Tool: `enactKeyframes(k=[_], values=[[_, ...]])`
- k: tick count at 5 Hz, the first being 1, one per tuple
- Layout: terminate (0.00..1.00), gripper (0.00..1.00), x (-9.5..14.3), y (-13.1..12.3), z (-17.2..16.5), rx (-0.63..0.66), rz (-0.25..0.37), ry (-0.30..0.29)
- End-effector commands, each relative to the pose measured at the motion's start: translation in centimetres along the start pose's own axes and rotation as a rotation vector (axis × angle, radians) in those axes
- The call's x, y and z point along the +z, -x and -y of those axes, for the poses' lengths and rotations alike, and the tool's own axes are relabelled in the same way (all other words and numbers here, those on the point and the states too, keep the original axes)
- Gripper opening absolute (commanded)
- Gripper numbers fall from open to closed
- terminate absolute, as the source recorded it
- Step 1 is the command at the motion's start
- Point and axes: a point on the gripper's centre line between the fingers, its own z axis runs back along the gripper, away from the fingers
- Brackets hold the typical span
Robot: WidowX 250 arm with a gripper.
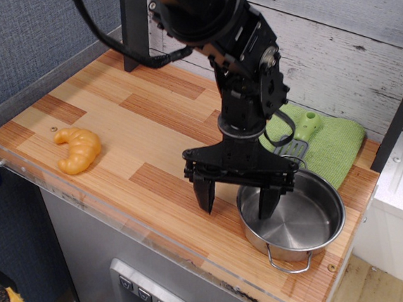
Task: Put the pan in front of the towel
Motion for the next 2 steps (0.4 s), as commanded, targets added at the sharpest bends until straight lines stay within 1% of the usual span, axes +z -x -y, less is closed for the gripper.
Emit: enactKeyframes(k=[1,2], values=[[0.00,1.00,5.4,-1.9,1.3,-0.058,0.097,-0.013],[0.00,1.00,8.2,-2.4,2.1,-0.071,0.132,-0.005]])
